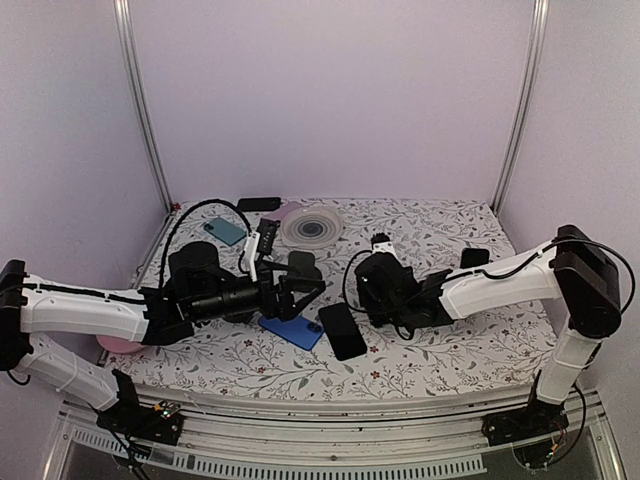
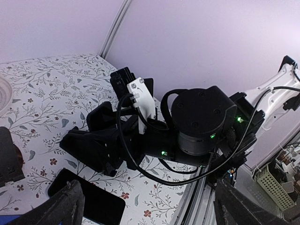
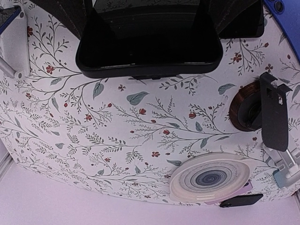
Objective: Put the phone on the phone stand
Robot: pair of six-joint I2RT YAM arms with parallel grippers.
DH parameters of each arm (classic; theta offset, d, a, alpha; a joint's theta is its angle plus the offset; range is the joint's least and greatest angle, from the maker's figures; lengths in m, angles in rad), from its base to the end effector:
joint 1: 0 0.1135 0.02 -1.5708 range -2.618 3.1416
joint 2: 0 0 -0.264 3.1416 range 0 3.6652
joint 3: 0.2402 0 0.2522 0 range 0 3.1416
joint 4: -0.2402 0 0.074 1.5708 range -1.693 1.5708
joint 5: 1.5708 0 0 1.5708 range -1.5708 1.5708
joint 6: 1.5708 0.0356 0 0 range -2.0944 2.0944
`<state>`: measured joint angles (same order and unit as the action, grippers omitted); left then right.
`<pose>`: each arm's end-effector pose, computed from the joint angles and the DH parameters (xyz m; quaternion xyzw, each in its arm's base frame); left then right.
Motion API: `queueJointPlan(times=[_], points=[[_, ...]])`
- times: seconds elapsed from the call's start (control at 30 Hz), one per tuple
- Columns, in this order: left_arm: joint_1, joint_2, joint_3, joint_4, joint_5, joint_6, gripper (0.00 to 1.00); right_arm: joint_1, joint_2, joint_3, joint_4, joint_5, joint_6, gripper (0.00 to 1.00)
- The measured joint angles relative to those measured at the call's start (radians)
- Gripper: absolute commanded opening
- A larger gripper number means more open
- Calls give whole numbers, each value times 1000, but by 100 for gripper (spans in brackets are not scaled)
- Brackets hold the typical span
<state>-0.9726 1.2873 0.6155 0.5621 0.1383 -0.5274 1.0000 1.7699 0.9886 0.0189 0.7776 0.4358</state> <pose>0.1558 -0.2373 0.2495 0.2090 0.7145 -0.4914 0.4520 0.2157 0.2896 0.1738 -0.0936 0.8587 -0.0231 0.5034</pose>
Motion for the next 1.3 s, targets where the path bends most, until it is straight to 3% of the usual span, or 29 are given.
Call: queueJointPlan(times=[0.5, 1.3], points=[[0, 0, 0, -1, 2, 0, 97, -79, 79, 88, -6, -5, 45, 35], [7, 0, 0, -3, 8, 1, 97, -170, 63, 40, 103, -59, -53, 36]])
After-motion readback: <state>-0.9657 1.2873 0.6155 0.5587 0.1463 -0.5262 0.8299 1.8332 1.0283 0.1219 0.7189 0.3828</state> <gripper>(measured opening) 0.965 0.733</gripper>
